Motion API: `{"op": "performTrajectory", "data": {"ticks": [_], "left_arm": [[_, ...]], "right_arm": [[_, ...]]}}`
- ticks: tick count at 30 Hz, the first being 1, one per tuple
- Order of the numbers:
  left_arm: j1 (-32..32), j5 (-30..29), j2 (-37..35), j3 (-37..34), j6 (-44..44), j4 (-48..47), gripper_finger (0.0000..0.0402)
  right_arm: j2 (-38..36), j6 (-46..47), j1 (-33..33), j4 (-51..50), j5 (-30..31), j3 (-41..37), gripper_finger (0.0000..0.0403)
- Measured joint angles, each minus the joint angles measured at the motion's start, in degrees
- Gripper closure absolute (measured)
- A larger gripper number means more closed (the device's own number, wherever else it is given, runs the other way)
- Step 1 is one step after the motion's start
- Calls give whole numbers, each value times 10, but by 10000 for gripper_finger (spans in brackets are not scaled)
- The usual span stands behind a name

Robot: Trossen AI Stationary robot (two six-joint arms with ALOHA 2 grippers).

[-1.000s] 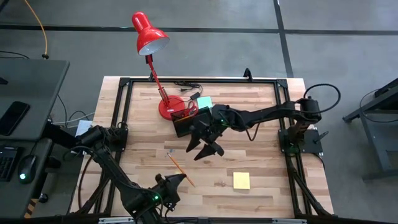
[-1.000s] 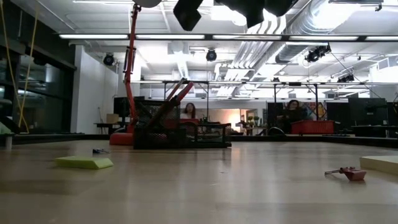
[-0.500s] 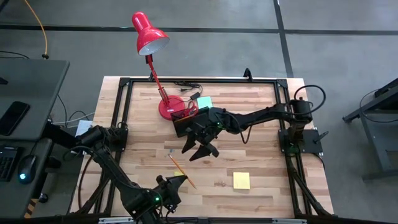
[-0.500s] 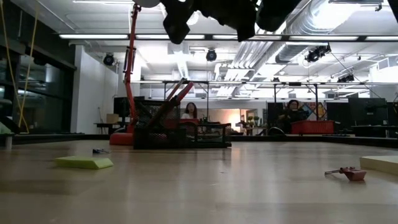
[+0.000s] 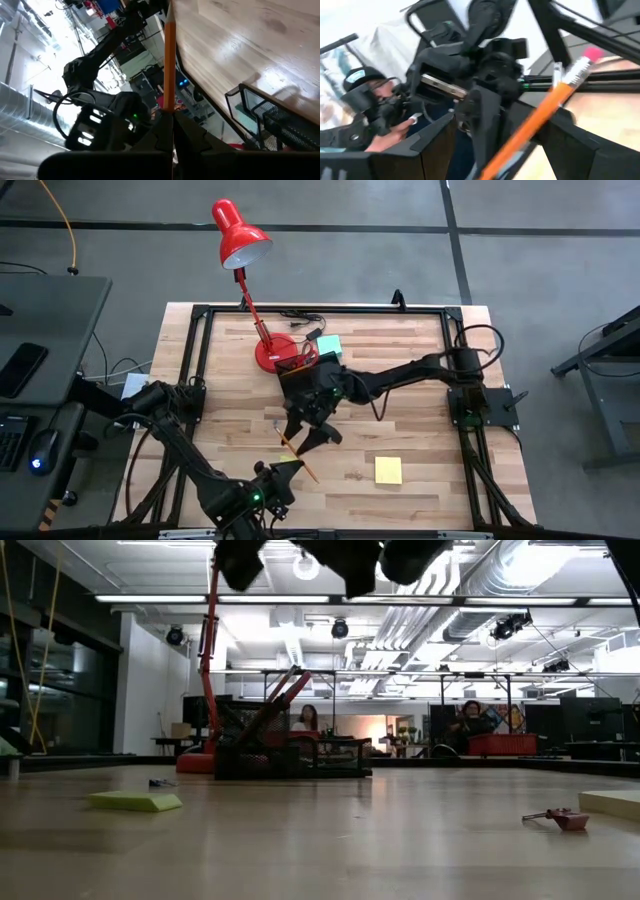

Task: Pick and place office supplies into organizer
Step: Put the orange pencil into the desk organizer

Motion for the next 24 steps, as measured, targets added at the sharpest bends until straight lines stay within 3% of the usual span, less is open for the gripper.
{"op": "performTrajectory", "data": {"ticks": [11, 15, 21, 24], "left_arm": [[-4, 1, 2, 0, -13, 1, 402], [-4, 2, 3, 0, -15, 1, 402], [-4, 3, 8, 0, -13, 0, 402], [-4, 8, 8, 0, -15, 0, 401]], "right_arm": [[2, -50, -1, -57, 15, 11, 156], [2, -64, 1, -59, 11, 11, 219], [2, -84, 0, -68, 0, 11, 379], [1, -87, 1, -68, 1, 11, 384]]}}
